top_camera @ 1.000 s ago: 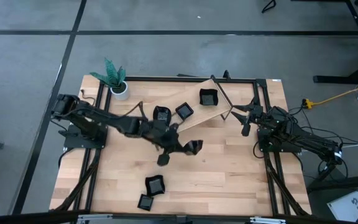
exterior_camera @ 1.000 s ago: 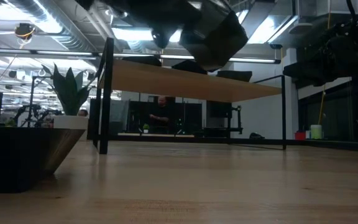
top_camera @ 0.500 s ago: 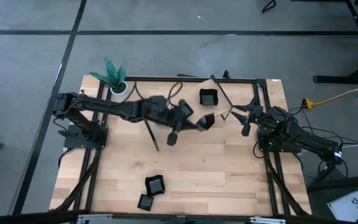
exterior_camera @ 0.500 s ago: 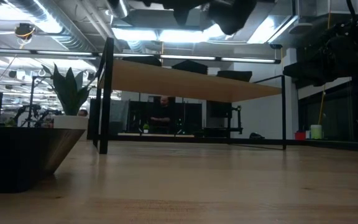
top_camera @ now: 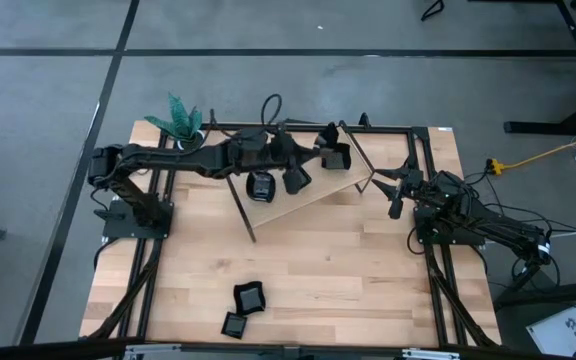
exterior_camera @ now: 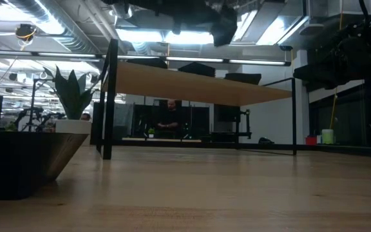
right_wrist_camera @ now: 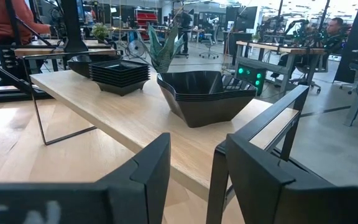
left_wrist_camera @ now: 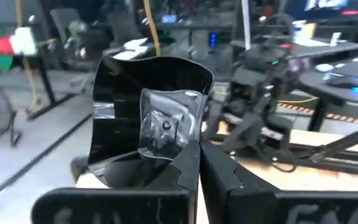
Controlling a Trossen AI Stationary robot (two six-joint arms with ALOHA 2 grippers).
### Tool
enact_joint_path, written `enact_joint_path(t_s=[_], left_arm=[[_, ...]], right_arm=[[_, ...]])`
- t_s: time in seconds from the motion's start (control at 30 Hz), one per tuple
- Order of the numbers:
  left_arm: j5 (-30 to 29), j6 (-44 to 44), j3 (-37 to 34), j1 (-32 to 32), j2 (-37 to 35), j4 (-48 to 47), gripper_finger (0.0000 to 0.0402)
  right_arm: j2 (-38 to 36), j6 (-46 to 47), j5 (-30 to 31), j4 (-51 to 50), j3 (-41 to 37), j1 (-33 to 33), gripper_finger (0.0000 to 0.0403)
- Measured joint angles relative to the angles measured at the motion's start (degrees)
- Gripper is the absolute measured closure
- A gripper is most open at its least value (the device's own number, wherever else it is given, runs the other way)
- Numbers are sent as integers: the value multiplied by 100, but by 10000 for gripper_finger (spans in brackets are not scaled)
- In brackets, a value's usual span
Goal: Pick & Place Mini shaped plates
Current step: Stack the black distorted square plate on top of the black distorted square plate on the shelf
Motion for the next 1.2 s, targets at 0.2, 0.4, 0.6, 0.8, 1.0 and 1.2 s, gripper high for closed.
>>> enact_joint_path(t_s=[0.2,0.4,0.6,0.8,1.0,1.2], left_arm=[[-491,-134,-7,71,426,186,399],[-605,-332,1,1,869,602,399],[-865,-358,-4,-41,967,604,398],[-832,-357,-4,-50,967,596,398],[-830,-490,-4,29,994,500,395],[-919,-491,-4,28,998,479,377]], right_arm=[[1,0,0,2,0,-1,249],[0,0,-1,2,2,0,249],[0,0,-1,2,0,-2,249],[0,0,-1,2,0,0,249],[0,0,-1,2,0,0,249],[0,0,1,0,0,0,249]])
